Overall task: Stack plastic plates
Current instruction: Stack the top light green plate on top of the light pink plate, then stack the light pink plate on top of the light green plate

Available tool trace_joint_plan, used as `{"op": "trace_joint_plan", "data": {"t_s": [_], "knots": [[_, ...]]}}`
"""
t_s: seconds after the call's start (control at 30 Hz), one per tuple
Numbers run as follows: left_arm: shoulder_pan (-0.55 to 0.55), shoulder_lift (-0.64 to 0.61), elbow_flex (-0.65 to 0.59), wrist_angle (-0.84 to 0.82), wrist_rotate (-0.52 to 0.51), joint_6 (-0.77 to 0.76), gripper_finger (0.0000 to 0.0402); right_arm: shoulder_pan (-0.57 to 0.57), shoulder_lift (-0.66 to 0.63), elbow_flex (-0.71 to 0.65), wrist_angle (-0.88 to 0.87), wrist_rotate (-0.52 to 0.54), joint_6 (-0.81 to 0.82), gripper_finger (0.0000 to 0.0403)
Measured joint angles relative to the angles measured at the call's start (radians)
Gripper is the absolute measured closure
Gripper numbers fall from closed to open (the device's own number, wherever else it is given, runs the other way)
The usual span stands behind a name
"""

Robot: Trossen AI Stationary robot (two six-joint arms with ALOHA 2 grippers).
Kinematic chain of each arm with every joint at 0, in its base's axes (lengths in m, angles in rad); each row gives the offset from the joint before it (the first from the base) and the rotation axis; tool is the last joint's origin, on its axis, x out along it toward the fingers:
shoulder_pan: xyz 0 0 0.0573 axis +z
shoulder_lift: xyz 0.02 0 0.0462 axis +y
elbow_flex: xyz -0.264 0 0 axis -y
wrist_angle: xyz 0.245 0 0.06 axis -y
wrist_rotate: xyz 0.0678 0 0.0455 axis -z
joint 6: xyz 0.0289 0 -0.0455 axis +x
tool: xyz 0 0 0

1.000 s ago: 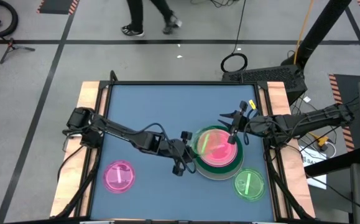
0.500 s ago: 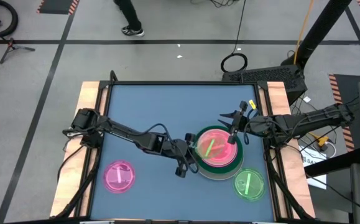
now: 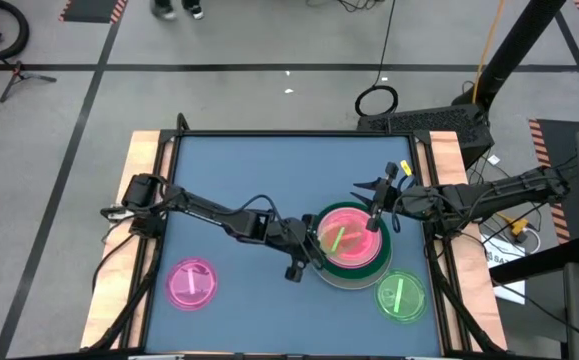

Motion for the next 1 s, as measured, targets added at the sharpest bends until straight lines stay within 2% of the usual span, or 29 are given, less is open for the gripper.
{"op": "trace_joint_plan", "data": {"t_s": [0.43, 1.0], "knots": [[0.004, 0.002, 0.0, 0.012, 0.009, -0.014, 0.03, 0.0, 0.0, 0.0, 0.0, 0.0, -0.003, 0.0305], [0.004, 0.001, 0.0, 0.001, 0.009, -0.017, 0.0298, 0.0, 0.0, 0.0, -0.001, 0.0, -0.003, 0.0305]]}}
